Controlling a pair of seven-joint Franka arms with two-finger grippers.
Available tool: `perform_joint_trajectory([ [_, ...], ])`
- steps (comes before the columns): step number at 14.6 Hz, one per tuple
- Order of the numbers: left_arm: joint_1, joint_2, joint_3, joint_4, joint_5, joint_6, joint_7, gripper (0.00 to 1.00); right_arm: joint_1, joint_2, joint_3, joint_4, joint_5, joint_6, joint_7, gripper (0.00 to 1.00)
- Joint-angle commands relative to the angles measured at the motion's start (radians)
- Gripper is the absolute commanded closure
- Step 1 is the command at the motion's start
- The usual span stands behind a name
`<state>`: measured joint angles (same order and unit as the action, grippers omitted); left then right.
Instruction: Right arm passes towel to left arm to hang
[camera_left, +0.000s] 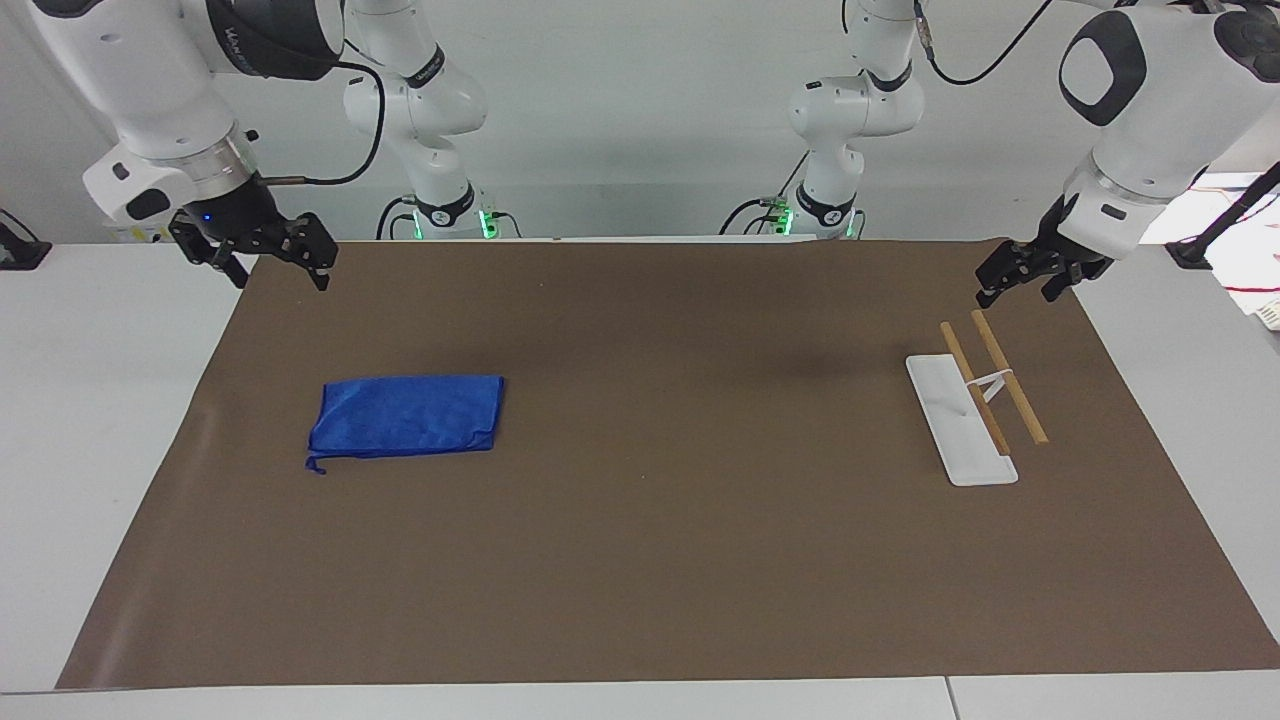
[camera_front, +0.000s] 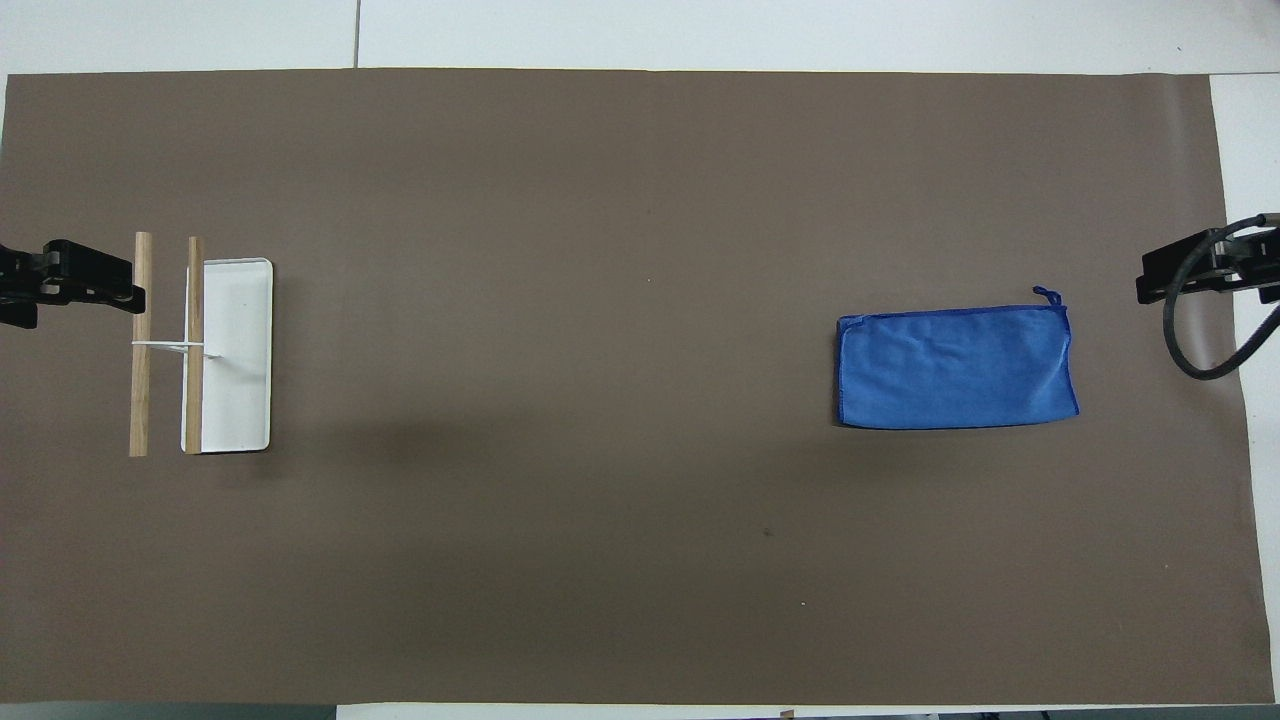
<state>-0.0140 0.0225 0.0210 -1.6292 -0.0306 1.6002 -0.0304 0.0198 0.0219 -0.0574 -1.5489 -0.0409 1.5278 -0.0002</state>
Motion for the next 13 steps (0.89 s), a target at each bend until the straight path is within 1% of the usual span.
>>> perform_joint_trajectory([
  [1, 0.003, -0.030, -0.001, -0.034, 0.015, 0.004, 0.004, 0.00, -0.006, -0.010, 0.005, -0.019, -0.001, 0.015, 0.013, 0.00],
  [6, 0.003, -0.030, -0.001, -0.034, 0.015, 0.004, 0.004, 0.00, -0.006, -0.020, 0.005, -0.043, -0.001, 0.018, 0.032, 0.00],
  [7, 0.003, -0.030, -0.001, -0.034, 0.015, 0.004, 0.004, 0.00, -0.005, -0.028, 0.005, -0.059, -0.001, 0.026, 0.045, 0.00],
  [8, 0.003, -0.030, -0.001, -0.034, 0.015, 0.004, 0.004, 0.00, -0.005, -0.039, 0.005, -0.086, -0.001, 0.063, 0.060, 0.00],
  [10, 0.003, -0.030, -0.001, -0.034, 0.015, 0.004, 0.004, 0.00, -0.014, -0.050, 0.005, -0.109, 0.001, 0.078, 0.063, 0.00],
  [11, 0.003, -0.030, -0.001, -0.034, 0.015, 0.004, 0.004, 0.00, -0.014, -0.060, 0.005, -0.138, 0.001, 0.090, 0.065, 0.00],
  [13, 0.003, -0.030, -0.003, -0.034, 0.015, -0.002, 0.004, 0.00, -0.012, -0.112, 0.007, -0.277, 0.015, 0.216, 0.057, 0.00],
])
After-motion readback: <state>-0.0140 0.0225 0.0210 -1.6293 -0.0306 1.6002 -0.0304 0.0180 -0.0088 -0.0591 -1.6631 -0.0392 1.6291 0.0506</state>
